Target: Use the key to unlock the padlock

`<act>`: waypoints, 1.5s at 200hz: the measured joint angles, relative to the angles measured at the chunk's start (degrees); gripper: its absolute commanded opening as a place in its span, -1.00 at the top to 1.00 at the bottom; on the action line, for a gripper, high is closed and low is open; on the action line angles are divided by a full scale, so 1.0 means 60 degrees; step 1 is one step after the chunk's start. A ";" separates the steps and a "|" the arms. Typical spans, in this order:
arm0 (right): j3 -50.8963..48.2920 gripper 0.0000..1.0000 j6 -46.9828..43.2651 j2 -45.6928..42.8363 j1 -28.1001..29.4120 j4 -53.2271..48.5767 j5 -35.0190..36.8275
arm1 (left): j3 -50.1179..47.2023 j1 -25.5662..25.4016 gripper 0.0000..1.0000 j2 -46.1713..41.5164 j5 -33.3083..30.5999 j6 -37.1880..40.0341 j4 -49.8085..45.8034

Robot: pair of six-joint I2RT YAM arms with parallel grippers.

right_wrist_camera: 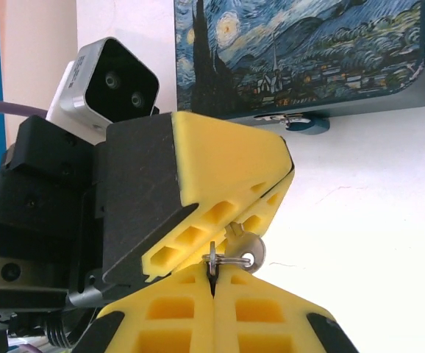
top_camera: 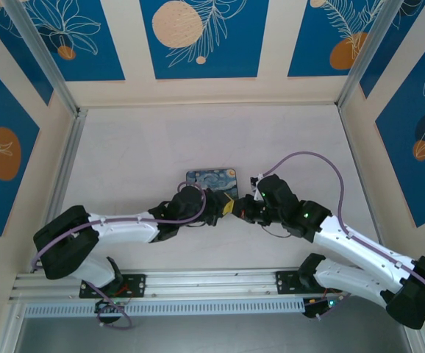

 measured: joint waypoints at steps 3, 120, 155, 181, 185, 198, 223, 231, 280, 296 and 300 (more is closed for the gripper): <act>-0.0007 1.00 -0.0004 0.0000 -0.0033 -0.0007 -0.0029 | 0.0004 0.0000 0.91 0.0022 0.0000 -0.0007 0.0000; -0.0601 -0.43 -0.0055 -0.2091 -0.1712 -0.0594 -0.0627 | 0.1606 0.0423 1.00 0.0448 0.0495 0.2838 -0.1683; -0.0885 -0.99 0.0102 -0.2455 -0.2688 -0.0481 -0.0962 | 0.2801 0.0911 1.00 0.0248 0.0820 0.5971 -0.2845; -0.0994 -0.99 0.0229 -0.2437 -0.3213 -0.0036 -0.1253 | 0.3100 0.1260 1.00 0.0047 0.1337 0.7723 -0.3027; -0.1016 -0.99 0.0259 -0.2437 -0.3289 0.0080 -0.1319 | 0.3111 0.1319 1.00 0.0036 0.1428 0.8011 -0.3038; -0.1100 -0.99 0.0368 -0.2437 -0.3504 0.0481 -0.1548 | 0.3147 0.1410 1.00 0.0033 0.1617 0.8692 -0.3100; -0.1453 -0.76 0.0565 -0.2437 -0.3814 0.1665 -0.2098 | 0.3162 0.1457 1.00 0.0004 0.1774 0.9905 -0.3326; -0.1603 -0.63 0.0648 -0.2419 -0.3880 0.2095 -0.2280 | 0.3151 0.1457 1.00 -0.0055 0.1763 1.0189 -0.3355; -0.2135 -0.15 0.1166 -0.1402 -0.3905 0.4590 -0.3169 | 0.2750 0.1457 1.00 -0.0896 0.1435 1.0797 -0.3031; -0.2135 -0.14 0.1177 -0.1056 -0.3847 0.5238 -0.3257 | 0.2641 0.1457 1.00 -0.0874 0.1468 1.0626 -0.2692; -0.2135 -0.14 0.1173 -0.0984 -0.3832 0.5388 -0.3279 | 0.2590 0.1457 1.00 -0.0860 0.1475 1.0546 -0.2597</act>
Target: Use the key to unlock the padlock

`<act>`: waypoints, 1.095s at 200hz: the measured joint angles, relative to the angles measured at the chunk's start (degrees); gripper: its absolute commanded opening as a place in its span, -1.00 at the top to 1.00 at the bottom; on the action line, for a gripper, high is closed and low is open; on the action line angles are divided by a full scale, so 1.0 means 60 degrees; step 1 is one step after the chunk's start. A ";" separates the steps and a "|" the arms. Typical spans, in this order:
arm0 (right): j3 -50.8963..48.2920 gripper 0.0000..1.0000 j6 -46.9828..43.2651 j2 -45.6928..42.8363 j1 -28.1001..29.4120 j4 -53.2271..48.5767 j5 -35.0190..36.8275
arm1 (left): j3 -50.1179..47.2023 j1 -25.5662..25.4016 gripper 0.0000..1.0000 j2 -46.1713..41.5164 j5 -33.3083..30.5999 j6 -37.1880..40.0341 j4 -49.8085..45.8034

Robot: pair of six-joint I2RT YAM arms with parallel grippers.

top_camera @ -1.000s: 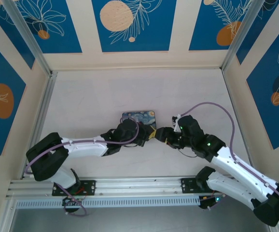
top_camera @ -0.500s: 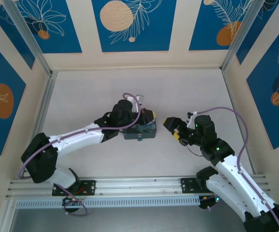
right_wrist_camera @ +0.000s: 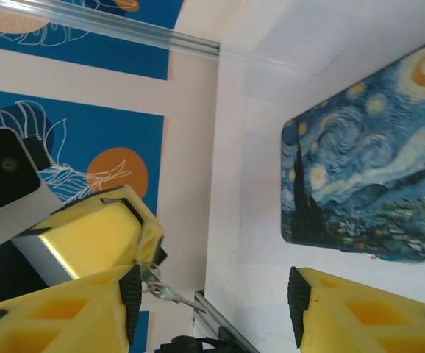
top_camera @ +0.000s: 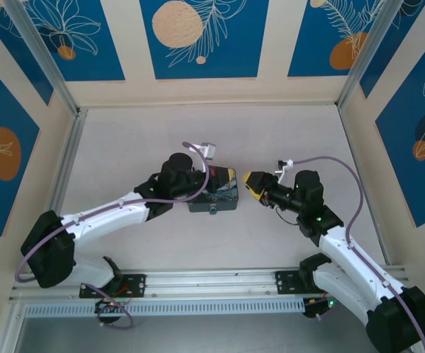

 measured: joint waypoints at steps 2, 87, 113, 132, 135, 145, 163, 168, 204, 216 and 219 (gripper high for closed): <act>0.0000 -0.14 0.0004 0.0033 0.0007 0.0076 -0.0007 | -0.0033 0.0000 1.00 0.0007 -0.0004 -0.0025 0.0066; -0.0288 0.12 0.0080 0.0809 0.0984 0.1967 -0.0025 | -0.0648 0.0000 1.00 0.0659 -0.0015 -0.1854 0.1920; -0.0397 0.18 0.0073 0.0994 0.1151 0.2324 0.0080 | -0.0758 0.0007 1.00 0.0714 -0.0084 -0.2149 0.2000; -0.0448 0.23 0.0076 0.1075 0.1177 0.2470 0.0124 | -0.0834 0.0011 1.00 0.0739 -0.0120 -0.2320 0.2065; -0.0452 0.23 0.0076 0.1082 0.1184 0.2492 0.0131 | -0.0849 0.0011 1.00 0.0743 -0.0124 -0.2335 0.2091; -0.0452 0.22 0.0073 0.1104 0.1202 0.2532 0.0135 | -0.0882 0.0011 1.00 0.0743 -0.0131 -0.2397 0.2146; -0.0452 0.21 0.0069 0.1137 0.1202 0.2572 0.0146 | -0.0918 0.0011 1.00 0.0743 -0.0193 -0.2532 0.2204; -0.0452 0.21 0.0069 0.1137 0.1202 0.2583 0.0146 | -0.0933 0.0011 1.00 0.0743 -0.0193 -0.2543 0.2233; -0.0466 0.19 -0.0015 0.1137 0.1202 0.2605 0.0146 | -0.0984 0.0011 1.00 0.0739 -0.0197 -0.2601 0.2353; -0.0503 0.19 -0.0055 0.1137 0.1198 0.2623 0.0142 | -0.1005 0.0011 1.00 0.0732 -0.0197 -0.2597 0.2346; -0.0510 0.19 -0.0073 0.1137 0.1198 0.2619 0.0142 | -0.1009 0.0011 1.00 0.0732 -0.0197 -0.2597 0.2342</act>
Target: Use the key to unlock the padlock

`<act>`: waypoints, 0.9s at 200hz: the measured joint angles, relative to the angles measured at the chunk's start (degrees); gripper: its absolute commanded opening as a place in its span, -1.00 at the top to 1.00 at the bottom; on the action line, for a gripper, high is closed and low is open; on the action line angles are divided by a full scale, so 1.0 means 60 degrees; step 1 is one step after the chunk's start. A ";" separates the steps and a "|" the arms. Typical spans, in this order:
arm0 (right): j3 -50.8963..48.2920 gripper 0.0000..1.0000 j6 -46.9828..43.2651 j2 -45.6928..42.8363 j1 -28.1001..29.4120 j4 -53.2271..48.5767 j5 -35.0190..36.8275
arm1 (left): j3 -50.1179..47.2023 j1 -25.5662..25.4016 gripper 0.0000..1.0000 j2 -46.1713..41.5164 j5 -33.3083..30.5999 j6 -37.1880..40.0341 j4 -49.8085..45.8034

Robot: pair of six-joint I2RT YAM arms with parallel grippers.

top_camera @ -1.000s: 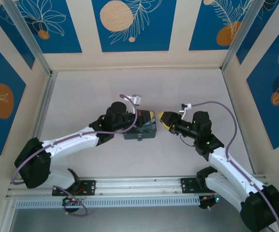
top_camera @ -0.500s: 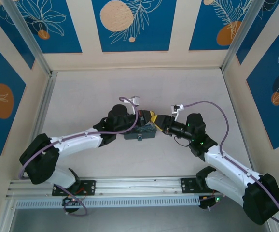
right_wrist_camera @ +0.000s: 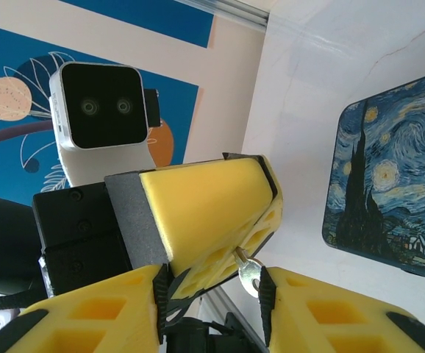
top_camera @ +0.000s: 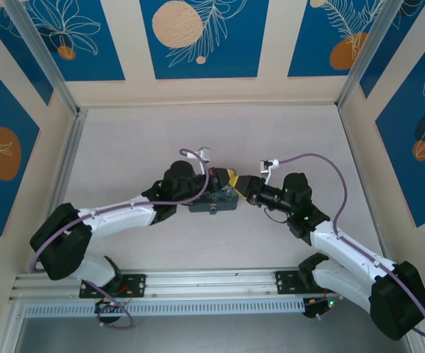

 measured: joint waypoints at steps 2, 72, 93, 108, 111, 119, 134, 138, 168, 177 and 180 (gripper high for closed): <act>-0.0015 0.19 -0.0004 0.0000 -0.0007 0.0007 0.0000 | -0.0004 0.0000 1.00 -0.0004 0.0000 0.0000 0.0000; -0.0750 0.19 -0.0029 -0.0492 -0.0721 -0.0149 -0.0321 | -0.0525 0.0055 1.00 -0.0885 -0.0066 0.0102 0.0160; -0.0750 0.20 -0.0022 -0.0488 -0.0750 0.0004 -0.0481 | -0.0696 0.0098 1.00 -0.0984 -0.0062 0.0095 0.0481; -0.0750 0.22 0.0011 -0.0477 -0.0750 0.0171 -0.0546 | -0.0754 0.0131 1.00 -0.0984 -0.0058 0.0080 0.0634; -0.0750 0.22 0.0015 -0.0466 -0.0750 0.0204 -0.0561 | -0.0765 0.0135 1.00 -0.0984 -0.0055 0.0076 0.0670; -0.0750 0.24 0.0055 -0.0433 -0.0750 0.0342 -0.0576 | -0.0783 0.0135 1.00 -0.0984 -0.0051 0.0069 0.0729; -0.0747 0.26 0.0171 -0.0259 -0.0750 0.0663 -0.0619 | -0.0816 0.0135 1.00 -0.0984 -0.0007 0.0062 0.0867; -0.0747 0.26 0.0226 -0.0182 -0.0750 0.0798 -0.0652 | -0.0827 0.0135 1.00 -0.0984 0.0011 0.0062 0.0907; -0.0747 0.26 0.0528 0.0331 -0.0681 0.1515 -0.0747 | -0.0852 0.0135 1.00 -0.0976 0.0055 -0.0011 0.1217; -0.0743 0.26 0.0627 0.0474 -0.0597 0.1727 -0.0747 | -0.0856 0.0135 1.00 -0.0965 0.0080 -0.0033 0.1297; -0.0743 0.26 0.0652 0.0495 -0.0557 0.1785 -0.0747 | -0.0860 0.0138 1.00 -0.0954 0.0084 -0.0051 0.1322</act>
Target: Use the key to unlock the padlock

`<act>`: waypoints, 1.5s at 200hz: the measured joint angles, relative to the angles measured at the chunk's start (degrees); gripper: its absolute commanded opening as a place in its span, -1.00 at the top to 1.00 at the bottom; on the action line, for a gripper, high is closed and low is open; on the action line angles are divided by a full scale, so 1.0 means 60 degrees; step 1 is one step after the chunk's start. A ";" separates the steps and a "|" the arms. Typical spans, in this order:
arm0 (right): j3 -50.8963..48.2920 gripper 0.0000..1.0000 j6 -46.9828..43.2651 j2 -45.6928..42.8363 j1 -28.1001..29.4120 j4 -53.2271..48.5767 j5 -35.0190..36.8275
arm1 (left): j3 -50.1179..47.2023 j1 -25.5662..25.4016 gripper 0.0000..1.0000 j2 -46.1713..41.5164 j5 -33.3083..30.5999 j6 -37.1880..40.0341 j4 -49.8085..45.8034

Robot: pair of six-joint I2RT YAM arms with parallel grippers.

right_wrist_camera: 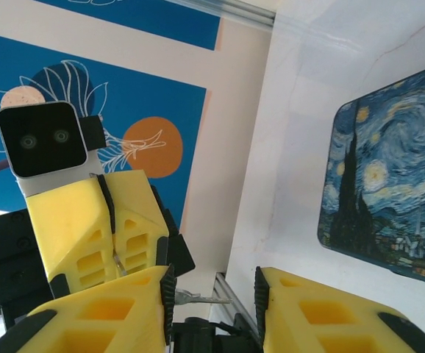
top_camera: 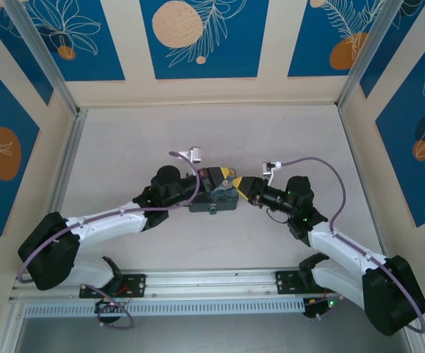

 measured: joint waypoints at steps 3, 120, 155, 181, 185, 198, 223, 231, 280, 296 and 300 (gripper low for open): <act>0.0000 0.26 0.0004 0.0018 0.0022 0.0036 0.0000 | 0.0000 0.0000 1.00 0.0004 0.0004 -0.0022 0.0015; 0.0357 0.36 0.0069 0.0299 0.0543 0.0594 0.0222 | -0.0084 0.0018 1.00 0.0222 0.0004 -0.0208 0.0328; 0.0514 0.46 0.0066 0.0656 0.0674 0.0729 0.0219 | -0.0084 0.0022 1.00 0.0328 0.0000 -0.0280 0.0430; 0.0594 0.72 0.0062 0.0831 0.0747 0.0794 0.0222 | -0.0084 0.0055 1.00 0.0386 -0.0004 -0.0368 0.0430; 0.0597 0.78 0.0091 0.0852 0.0761 0.0809 0.0222 | -0.0084 0.0055 1.00 0.0393 -0.0011 -0.0375 0.0426; 0.0601 1.00 0.0120 0.0867 0.0772 0.0863 0.0259 | -0.0084 0.0080 1.00 0.0393 -0.0069 -0.0386 0.0423; 0.0612 1.00 0.0102 0.0867 0.0772 0.0929 0.0291 | -0.0084 0.0080 0.89 0.0393 -0.0084 -0.0459 0.0423; 0.0612 1.00 0.0098 0.0860 0.0761 0.0900 0.0288 | -0.0084 0.0080 0.63 0.0390 -0.0106 -0.0481 0.0390; 0.0590 1.00 -0.0215 0.0208 0.0266 -0.0109 -0.0015 | -0.0124 0.0492 -0.41 -0.0718 -0.0586 -0.0521 -0.1504; 0.0579 1.00 -0.0448 -0.0168 0.0011 -0.0568 -0.0244 | -0.0120 0.0885 -0.42 -0.1308 -0.0576 -0.0506 -0.2189; 0.0572 1.00 -0.0525 -0.0255 -0.0047 -0.0685 -0.0302 | -0.0120 0.0991 -0.42 -0.1457 -0.0528 -0.0510 -0.2382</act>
